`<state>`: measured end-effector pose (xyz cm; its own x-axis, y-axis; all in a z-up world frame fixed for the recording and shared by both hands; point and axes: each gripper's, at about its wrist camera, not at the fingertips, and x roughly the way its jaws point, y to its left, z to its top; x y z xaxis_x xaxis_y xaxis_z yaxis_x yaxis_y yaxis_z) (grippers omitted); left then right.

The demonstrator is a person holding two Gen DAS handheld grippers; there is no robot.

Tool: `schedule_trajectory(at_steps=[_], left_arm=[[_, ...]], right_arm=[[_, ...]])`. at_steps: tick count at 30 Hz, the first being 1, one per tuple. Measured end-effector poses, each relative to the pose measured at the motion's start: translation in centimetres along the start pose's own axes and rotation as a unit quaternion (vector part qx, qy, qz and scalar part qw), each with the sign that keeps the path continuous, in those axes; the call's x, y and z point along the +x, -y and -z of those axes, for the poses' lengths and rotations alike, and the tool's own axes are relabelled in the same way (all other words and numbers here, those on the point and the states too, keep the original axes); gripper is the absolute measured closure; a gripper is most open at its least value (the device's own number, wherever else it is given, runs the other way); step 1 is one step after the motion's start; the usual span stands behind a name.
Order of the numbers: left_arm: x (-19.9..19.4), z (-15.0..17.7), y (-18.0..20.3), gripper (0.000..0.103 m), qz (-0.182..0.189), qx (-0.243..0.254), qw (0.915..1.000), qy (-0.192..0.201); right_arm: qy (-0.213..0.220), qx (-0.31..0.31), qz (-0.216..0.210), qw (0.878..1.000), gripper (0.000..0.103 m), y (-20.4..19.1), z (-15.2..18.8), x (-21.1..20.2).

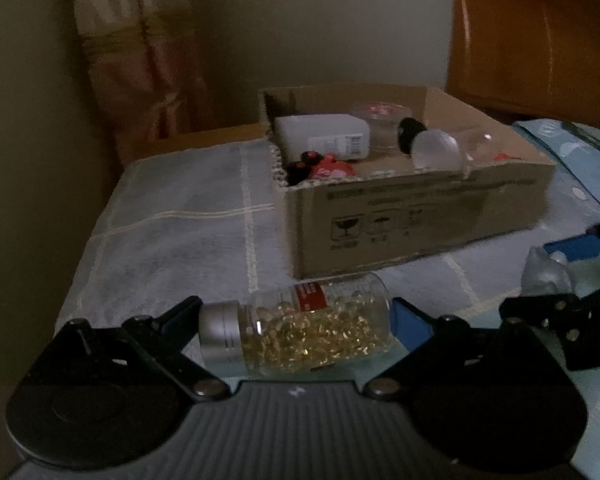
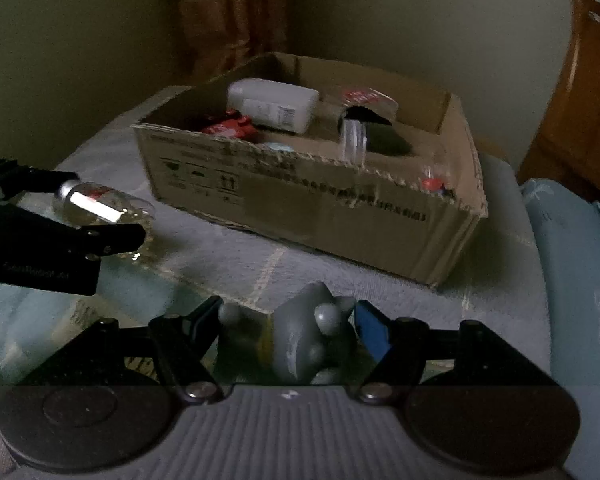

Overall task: Organize rigid objects
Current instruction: 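Carry capsule jar into box with left tool while right tool lowers figurine in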

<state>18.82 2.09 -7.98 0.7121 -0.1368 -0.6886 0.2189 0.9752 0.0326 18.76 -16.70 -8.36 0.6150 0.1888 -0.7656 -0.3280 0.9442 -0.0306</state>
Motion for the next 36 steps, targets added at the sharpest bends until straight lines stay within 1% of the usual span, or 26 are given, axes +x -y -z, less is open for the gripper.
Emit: schedule_trajectory(at_steps=[4, 8, 10, 11, 12, 14, 16, 17, 18, 19, 20, 22, 24, 27, 29, 31, 33, 36], left_arm=[[-1.2, -0.4, -0.1, 0.006, 0.021, 0.011, 0.9997, -0.012], [-2.7, -0.9, -0.1, 0.006, 0.035, 0.031, 0.9987, -0.018], [-3.4, -1.2, 0.1, 0.006, 0.041, 0.044, 0.998, -0.021], [-3.7, -1.3, 0.3, 0.006, 0.045, 0.051, 0.9974, -0.024], [-4.0, -1.5, 0.4, 0.006, 0.047, 0.056, 0.997, -0.024], [-4.3, -1.7, 0.8, 0.006, 0.049, 0.068, 0.9961, -0.025], [-4.4, -1.7, 1.1, 0.006, 0.046, 0.076, 0.9958, -0.023], [-4.5, -1.6, 1.3, 0.006, 0.046, 0.078, 0.9956, -0.021], [-4.6, -1.6, 1.4, 0.006, 0.048, 0.078, 0.9955, -0.02], [-4.7, -1.5, 1.4, 0.006, 0.052, 0.078, 0.9954, -0.02], [-4.7, -1.5, 1.5, 0.006, 0.055, 0.076, 0.9954, -0.021], [-4.8, -1.4, 1.6, 0.006, 0.057, 0.075, 0.9953, -0.022], [-4.9, -1.4, 1.6, 0.006, 0.059, 0.075, 0.9952, -0.022], [-4.9, -1.6, 1.5, 0.006, 0.062, 0.07, 0.9954, -0.019], [-4.9, -1.8, 1.4, 0.006, 0.064, 0.068, 0.9955, -0.018], [-4.9, -2.0, 1.2, 0.006, 0.066, 0.066, 0.9955, -0.018], [-4.9, -2.2, 1.1, 0.006, 0.07, 0.067, 0.9951, -0.017], [-4.8, -2.6, 1.0, 0.006, 0.072, 0.069, 0.9949, -0.015]], right_arm=[[-0.008, -0.018, -0.011, 1.0, 0.028, 0.2, -0.4, -1.4], [-0.014, -0.027, -0.023, 0.999, 0.03, 0.6, -0.7, -2.8], [-0.014, -0.033, -0.024, 0.999, 0.05, 0.7, -0.8, -3.4], [-0.019, -0.037, -0.027, 0.999, 0.054, 0.8, -0.9, -3.6], [-0.021, -0.037, -0.03, 0.999, 0.054, 0.9, -1.0, -3.8], [-0.021, -0.044, -0.031, 0.998, 0.052, 1.0, -1.2, -4.1], [-0.019, -0.041, -0.019, 0.999, 0.032, 1.0, -1.2, -4.0], [-0.013, -0.03, -0.016, 0.999, 0.016, 1.2, -1.2, -4.0], [-0.002, -0.023, -0.027, 0.999, 0.014, 1.2, -1.2, -4.0], [0.006, -0.025, -0.039, 0.999, 0.014, 1.2, -1.2, -3.9], [0.01, -0.031, -0.039, 0.999, 0.014, 1.1, -1.2, -3.7], [0.012, -0.047, -0.024, 0.999, 0.014, 0.9, -1.4, -2.8], [0.003, -0.051, -0.035, 0.998, 0.014, 1.1, -1.7, -1.6], [-0.008, -0.044, -0.036, 0.998, 0.013, 1.5, -1.7, 0.0], [-0.015, -0.034, -0.046, 0.998, 0.013, 1.6, -1.7, 1.0], [-0.018, -0.031, -0.044, 0.998, 0.016, 1.6, -1.7, 1.6], [-0.015, -0.042, -0.033, 0.998, 0.025, 1.4, -1.6, 1.8], [-0.017, -0.044, -0.032, 0.998, 0.027, 1.6, -1.8, 1.7]])
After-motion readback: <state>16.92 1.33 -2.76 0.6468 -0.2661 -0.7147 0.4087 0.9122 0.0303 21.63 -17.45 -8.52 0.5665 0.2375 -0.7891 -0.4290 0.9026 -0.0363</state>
